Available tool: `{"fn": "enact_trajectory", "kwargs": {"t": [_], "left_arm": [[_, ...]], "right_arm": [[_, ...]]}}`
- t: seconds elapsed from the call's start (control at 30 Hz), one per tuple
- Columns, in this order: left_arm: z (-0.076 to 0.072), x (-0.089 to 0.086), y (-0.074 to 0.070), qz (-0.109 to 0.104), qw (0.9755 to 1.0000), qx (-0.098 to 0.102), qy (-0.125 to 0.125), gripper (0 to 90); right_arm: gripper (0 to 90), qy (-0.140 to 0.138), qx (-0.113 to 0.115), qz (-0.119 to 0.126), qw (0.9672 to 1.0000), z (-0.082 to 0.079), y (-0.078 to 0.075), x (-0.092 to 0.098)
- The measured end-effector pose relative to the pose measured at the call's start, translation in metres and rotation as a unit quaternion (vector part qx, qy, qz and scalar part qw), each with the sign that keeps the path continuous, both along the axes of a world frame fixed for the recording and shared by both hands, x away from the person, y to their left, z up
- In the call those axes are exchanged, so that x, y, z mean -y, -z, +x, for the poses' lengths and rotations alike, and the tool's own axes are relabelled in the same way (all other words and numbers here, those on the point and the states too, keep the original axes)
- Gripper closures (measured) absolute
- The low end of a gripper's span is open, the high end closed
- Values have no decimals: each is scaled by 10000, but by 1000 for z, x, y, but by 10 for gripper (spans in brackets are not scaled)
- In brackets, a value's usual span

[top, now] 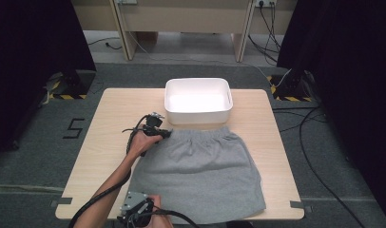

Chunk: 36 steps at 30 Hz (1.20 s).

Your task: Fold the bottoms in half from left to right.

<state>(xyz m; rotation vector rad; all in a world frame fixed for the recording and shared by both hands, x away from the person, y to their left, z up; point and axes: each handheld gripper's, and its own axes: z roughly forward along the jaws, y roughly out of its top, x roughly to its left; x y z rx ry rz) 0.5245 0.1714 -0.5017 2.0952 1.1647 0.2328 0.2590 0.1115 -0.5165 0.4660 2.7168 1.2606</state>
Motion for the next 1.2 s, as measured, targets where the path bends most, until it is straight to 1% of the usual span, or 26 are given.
{"fn": "enact_trajectory", "kwargs": {"t": [0.1, 0.13, 0.2, 0.23, 0.3, 0.37, 0.43, 0.47, 0.5, 0.6, 0.67, 0.73, 0.8, 0.87, 0.9, 0.93, 1.0, 1.03, 1.07, 1.13, 1.2], "left_arm": [[0, 0, 0, -2, 10000, 2, -4, 810], [0, 0, 0, -12, 10000, 12, -4, 810], [-1, 0, 1, -39, 10000, 29, 7, 810], [-1, -1, 1, -43, 10000, 34, 7, 810], [-1, -1, 1, -47, 10000, 37, 15, 810], [-1, 0, 1, -25, 10000, 30, 5, 811], [-1, 0, 0, 1, 10000, 54, 12, 817], [-1, 1, 0, -1, 10000, 67, 8, 822], [-1, 1, 0, -3, 10000, 80, 7, 828], [-1, 1, -3, -18, 9999, 131, -9, 839], [-2, 3, -7, 64, 9998, 178, 48, 842], [-4, 5, -14, 85, 9996, 258, 52, 843], [-5, 7, -24, 194, 9994, 285, 97, 844], [-6, 10, -34, 253, 9991, 302, 120, 844], [-6, 11, -38, 253, 9991, 311, 117, 844], [-6, 13, -43, 272, 9991, 315, 121, 844], [-7, 17, -55, 327, 9989, 319, 126, 843], [-7, 19, -58, 316, 9989, 304, 146, 843], [-7, 21, -63, 357, 9988, 322, 132, 843], [-7, 25, -72, 342, 9988, 322, 111, 843], [-7, 30, -80, 353, 9989, 300, 97, 843]], "right_arm": [[414, 76, 32, -141, 9999, 2, 4, -2], [437, 68, 94, -142, 9998, 3, 5, -1], [459, 84, 96, -136, 9998, 3, 5, -1], [487, 87, 129, -133, 9998, 3, 5, -1], [587, 62, 169, -108, 9998, 3, 5, 1], [670, 91, 139, -44, 9999, 3, 6, 3], [741, 79, 168, -12, 9998, 5, 6, 5], [763, 75, 166, 5, 9998, 6, 6, 6], [775, 87, 146, 35, 9998, 6, 7, 7], [788, 63, 148, 12, 9999, 6, 6, 10], [791, 50, 100, 55, 9999, 5, 3, 13], [792, 37, 95, 156, 9998, 5, -4, 18], [792, 15, 106, 250, 9996, 6, -13, 23], [793, 23, 139, 326, 9994, 8, -24, 31], [793, 59, 107, 402, 9991, 9, -30, 37], [793, 75, 121, 425, 9990, 9, -34, 41], [793, 129, 201, 526, 9983, 10, -47, 54], [793, 162, 214, 587, 9979, 11, -53, 60], [793, 187, 237, 625, 9976, 11, -57, 65], [793, 272, 274, 742, 9965, 13, -68, 77], [794, 344, 312, 843, 9954, 16, -81, 85]]}}
